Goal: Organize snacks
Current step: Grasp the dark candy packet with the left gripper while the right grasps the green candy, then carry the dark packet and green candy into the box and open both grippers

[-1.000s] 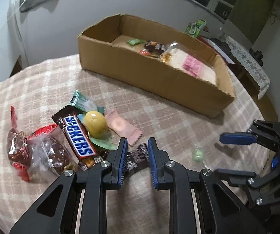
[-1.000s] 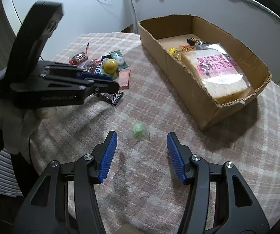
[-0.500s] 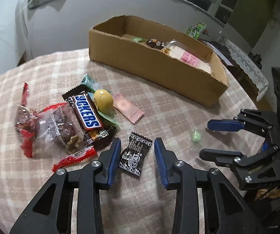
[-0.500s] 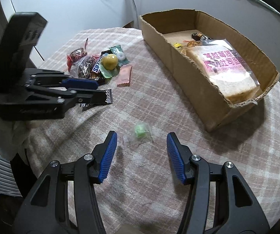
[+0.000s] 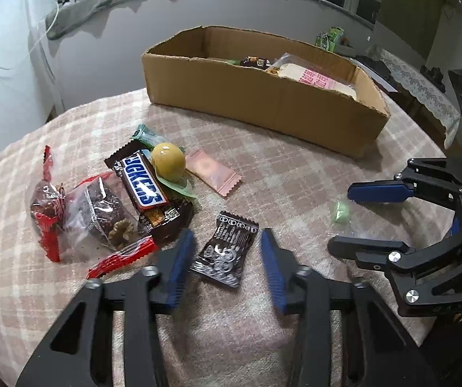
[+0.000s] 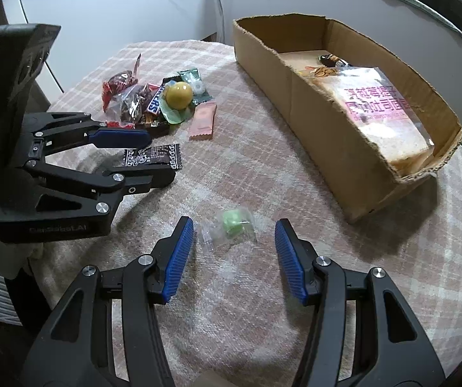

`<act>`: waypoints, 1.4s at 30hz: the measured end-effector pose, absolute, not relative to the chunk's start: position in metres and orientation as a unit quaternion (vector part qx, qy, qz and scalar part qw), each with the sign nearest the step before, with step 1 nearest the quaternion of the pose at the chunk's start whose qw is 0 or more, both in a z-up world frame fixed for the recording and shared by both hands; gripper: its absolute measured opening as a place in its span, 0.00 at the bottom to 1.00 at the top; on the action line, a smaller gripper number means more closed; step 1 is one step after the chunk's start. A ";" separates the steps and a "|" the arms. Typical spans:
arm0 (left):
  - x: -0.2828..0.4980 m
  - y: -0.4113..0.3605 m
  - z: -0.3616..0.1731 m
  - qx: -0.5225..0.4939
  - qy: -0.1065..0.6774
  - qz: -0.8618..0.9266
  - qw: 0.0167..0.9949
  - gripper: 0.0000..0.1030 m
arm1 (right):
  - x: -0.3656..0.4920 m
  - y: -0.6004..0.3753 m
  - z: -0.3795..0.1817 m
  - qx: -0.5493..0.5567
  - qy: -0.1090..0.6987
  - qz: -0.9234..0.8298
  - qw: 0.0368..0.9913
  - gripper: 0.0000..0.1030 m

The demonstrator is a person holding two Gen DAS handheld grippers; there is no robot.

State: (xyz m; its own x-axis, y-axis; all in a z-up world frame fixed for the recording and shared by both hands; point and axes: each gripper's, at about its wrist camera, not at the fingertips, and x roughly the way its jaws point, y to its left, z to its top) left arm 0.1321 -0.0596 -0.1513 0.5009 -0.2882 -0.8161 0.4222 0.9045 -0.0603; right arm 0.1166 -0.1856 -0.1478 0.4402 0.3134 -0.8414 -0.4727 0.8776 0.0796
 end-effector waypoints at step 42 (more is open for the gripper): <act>0.160 -0.065 -0.060 -0.091 0.299 -0.179 0.933 0.23 | 0.141 -0.251 -0.042 0.031 0.312 0.165 0.935 0.28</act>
